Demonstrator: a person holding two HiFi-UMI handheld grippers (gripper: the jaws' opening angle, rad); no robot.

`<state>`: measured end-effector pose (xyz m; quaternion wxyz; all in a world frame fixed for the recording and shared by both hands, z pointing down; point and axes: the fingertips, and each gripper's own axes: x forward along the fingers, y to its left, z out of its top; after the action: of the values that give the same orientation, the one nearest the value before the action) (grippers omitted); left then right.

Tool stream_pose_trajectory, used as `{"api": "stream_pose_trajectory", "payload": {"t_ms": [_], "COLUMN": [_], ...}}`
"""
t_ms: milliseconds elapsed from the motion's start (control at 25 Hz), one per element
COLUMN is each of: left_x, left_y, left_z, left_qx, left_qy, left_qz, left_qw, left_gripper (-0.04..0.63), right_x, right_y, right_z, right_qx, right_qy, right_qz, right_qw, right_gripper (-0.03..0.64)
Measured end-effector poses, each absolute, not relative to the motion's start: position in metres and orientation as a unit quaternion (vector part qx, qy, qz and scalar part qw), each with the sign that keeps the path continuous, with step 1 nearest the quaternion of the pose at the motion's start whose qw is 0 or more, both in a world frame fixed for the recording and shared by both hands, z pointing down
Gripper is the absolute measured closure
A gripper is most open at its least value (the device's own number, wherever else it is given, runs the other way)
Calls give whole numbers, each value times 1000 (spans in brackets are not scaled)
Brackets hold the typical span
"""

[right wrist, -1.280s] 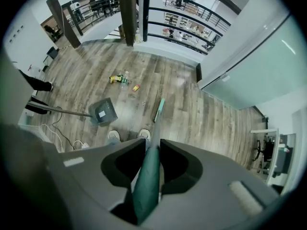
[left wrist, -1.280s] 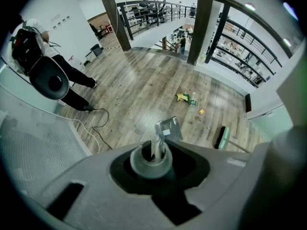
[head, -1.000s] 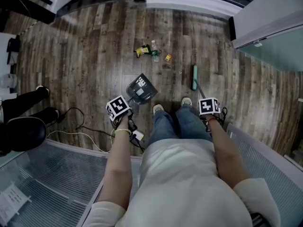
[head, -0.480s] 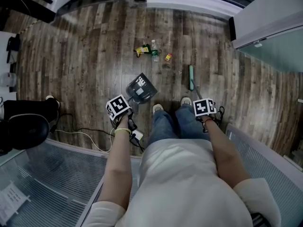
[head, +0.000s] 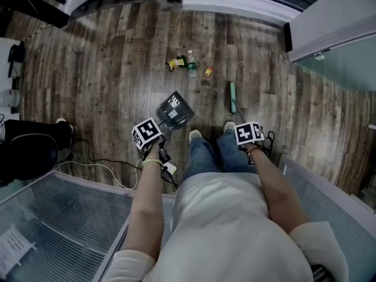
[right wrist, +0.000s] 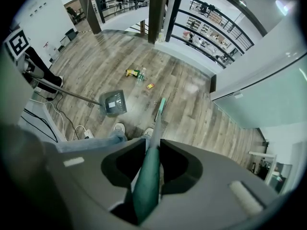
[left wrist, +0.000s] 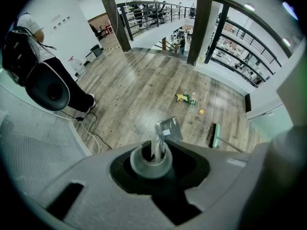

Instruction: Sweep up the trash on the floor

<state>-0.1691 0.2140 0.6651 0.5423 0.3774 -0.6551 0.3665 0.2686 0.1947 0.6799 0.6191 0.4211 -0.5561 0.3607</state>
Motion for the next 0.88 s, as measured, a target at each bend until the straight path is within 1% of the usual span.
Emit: {"api": "stream_pose_trajectory", "payload": {"t_ms": [880], "left_x": [-170], "left_y": [218], "left_z": [665], "left_qx": [381], "left_qy": [-656], "left_qz": [364], "left_qw": [541], "left_gripper": [499], "right_x": [211], "right_y": [200], "right_z": [674], "right_qx": [375], "right_qy": [-593], "right_qz": [348], "right_qw": [621], "right_gripper": [515]}}
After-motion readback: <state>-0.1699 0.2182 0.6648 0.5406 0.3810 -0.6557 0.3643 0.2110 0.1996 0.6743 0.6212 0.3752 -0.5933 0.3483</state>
